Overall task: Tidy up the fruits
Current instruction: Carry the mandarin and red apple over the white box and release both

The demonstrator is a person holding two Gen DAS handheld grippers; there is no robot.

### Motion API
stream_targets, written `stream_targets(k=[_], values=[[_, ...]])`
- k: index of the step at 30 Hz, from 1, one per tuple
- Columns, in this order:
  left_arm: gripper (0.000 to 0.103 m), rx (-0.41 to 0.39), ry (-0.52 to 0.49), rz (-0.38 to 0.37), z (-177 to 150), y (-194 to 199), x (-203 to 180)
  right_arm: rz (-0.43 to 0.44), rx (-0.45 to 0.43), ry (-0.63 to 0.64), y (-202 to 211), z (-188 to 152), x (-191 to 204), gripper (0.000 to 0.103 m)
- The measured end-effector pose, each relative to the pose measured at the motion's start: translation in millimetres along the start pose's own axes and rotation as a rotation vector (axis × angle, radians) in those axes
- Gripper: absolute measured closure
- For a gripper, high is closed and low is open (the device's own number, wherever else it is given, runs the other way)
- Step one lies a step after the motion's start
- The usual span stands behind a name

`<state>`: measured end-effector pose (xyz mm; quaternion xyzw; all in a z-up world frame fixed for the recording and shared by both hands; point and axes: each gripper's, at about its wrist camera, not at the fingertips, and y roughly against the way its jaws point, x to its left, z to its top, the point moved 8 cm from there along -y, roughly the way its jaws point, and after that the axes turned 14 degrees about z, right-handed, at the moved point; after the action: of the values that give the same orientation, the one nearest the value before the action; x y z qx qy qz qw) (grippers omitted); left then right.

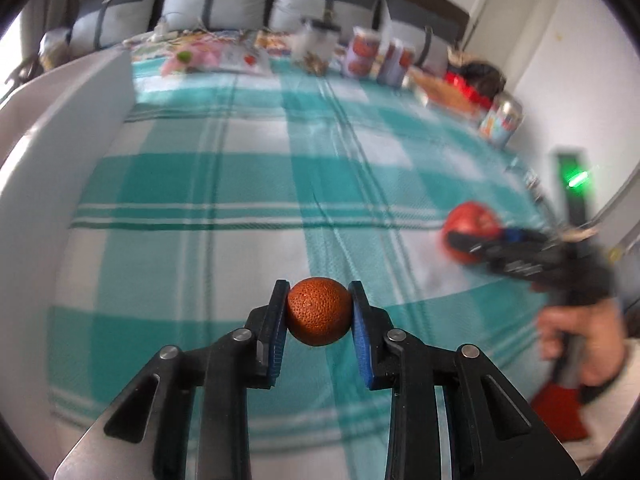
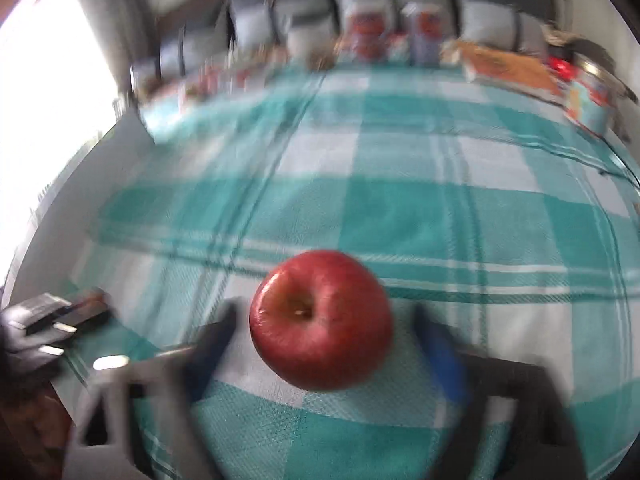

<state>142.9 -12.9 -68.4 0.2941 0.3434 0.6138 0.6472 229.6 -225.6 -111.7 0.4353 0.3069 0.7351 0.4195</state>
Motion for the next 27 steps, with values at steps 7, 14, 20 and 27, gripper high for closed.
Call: stream_targets(k=[7,14,20,27], values=[[0.074,-0.100,0.272,-0.010,48,100,114,0.207,-0.002,-0.034,8,24,69,0.034],[0.074,0.013,0.487,0.199,71,59,268,0.517,0.010,0.141,-4,101,267,0.034],[0.073,0.260,0.558,0.291,24,-6,323,0.540,0.134,0.384,-69,118,422,0.034],[0.041,0.303,0.594,0.390,-1,-1,357,0.349,0.338,0.623,-162,83,474,0.034]])
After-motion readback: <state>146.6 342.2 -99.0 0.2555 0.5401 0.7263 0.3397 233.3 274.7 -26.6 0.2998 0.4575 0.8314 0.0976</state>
